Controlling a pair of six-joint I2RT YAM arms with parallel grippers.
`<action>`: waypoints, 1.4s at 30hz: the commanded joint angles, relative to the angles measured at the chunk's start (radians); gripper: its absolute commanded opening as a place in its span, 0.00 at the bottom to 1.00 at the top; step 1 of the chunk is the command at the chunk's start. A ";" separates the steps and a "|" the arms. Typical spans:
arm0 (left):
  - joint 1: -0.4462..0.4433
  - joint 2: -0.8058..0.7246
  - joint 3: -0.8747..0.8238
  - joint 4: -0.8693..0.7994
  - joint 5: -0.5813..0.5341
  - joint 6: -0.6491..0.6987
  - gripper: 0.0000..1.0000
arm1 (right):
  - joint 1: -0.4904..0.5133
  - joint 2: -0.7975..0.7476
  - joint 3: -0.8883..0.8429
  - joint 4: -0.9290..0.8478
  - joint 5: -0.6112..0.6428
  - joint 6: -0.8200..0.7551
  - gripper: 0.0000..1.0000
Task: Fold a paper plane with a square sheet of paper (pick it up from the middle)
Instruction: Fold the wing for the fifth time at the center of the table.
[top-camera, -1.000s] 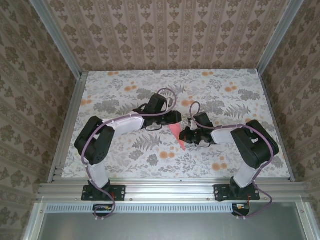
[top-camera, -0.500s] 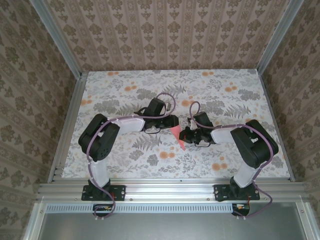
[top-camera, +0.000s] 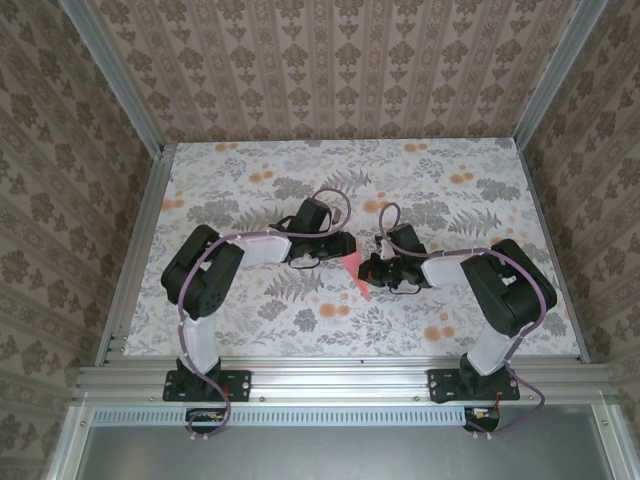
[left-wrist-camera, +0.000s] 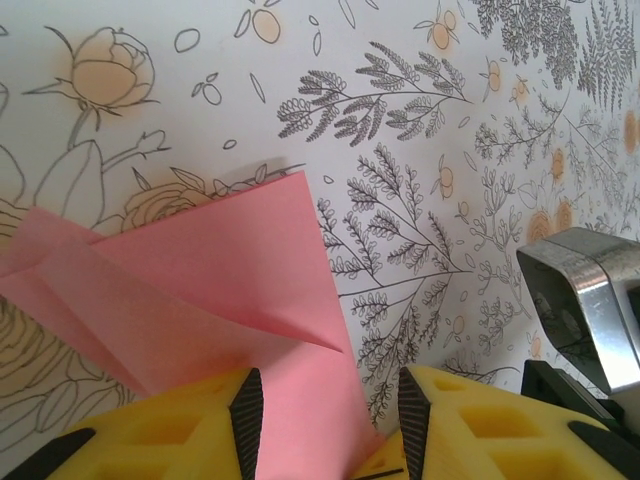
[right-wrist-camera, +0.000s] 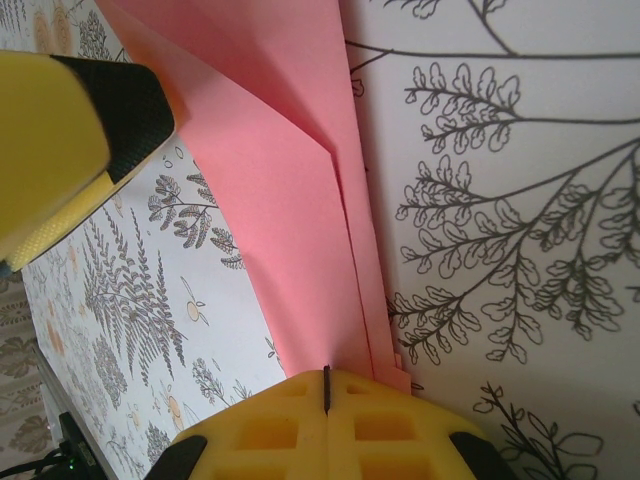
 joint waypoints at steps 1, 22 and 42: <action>0.011 0.036 0.019 0.028 0.021 0.027 0.43 | 0.000 0.075 -0.033 -0.144 0.102 -0.025 0.02; 0.089 0.091 0.053 0.039 0.059 0.064 0.44 | 0.000 0.079 -0.043 -0.228 0.133 -0.091 0.00; 0.239 0.087 0.146 -0.044 0.147 0.129 0.47 | 0.000 0.080 -0.025 -0.219 0.101 -0.078 0.01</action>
